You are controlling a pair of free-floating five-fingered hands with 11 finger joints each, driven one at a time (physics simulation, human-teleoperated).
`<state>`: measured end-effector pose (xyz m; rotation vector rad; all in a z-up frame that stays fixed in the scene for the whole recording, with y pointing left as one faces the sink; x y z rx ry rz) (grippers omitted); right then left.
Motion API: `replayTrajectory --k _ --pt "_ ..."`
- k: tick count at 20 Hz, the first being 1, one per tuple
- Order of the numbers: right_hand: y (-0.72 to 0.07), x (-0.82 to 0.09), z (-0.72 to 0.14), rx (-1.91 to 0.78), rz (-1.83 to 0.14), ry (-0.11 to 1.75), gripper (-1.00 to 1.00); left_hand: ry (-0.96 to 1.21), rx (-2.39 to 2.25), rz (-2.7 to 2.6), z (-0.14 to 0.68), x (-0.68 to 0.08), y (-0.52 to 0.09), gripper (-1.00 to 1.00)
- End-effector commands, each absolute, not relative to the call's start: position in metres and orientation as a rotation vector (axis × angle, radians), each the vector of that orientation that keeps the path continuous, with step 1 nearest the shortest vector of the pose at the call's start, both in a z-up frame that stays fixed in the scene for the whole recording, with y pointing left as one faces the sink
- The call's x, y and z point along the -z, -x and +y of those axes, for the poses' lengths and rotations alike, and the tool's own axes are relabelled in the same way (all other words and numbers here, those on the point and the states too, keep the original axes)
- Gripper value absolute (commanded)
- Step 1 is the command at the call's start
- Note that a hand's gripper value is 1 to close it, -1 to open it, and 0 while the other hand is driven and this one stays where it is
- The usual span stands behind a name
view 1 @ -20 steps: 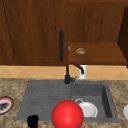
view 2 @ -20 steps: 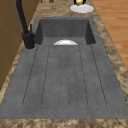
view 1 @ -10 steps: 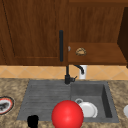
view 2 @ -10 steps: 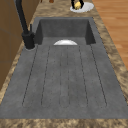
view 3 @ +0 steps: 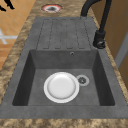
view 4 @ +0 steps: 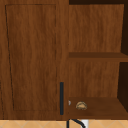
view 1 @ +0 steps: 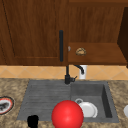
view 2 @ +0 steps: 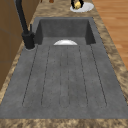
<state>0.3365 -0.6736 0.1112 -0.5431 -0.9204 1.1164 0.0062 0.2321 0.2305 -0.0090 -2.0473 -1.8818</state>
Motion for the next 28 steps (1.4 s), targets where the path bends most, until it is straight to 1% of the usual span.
replayTrajectory --k 1,4,8,22,28 --pt "-0.305 -0.104 -0.681 -1.110 -0.940 0.549 1.00 0.009 1.882 -2.047 0.232 -0.230 -0.006 0.00" --pt "-0.287 -0.107 -0.685 -1.063 -1.041 0.589 1.00 0.009 1.882 -2.047 0.232 -0.230 -0.006 0.00" --pt "-0.261 -0.111 -0.693 -1.031 -1.090 0.617 1.00 0.009 1.882 -2.047 0.232 -0.230 -0.006 0.00" --pt "-0.278 -0.101 -0.684 -1.135 -0.971 0.616 1.00 0.009 1.882 -2.047 0.232 -0.230 -0.006 0.00" --pt "-0.264 -0.107 -0.689 -1.119 -0.989 0.608 1.00 0.009 1.882 -2.047 0.232 -0.230 -0.006 0.00"
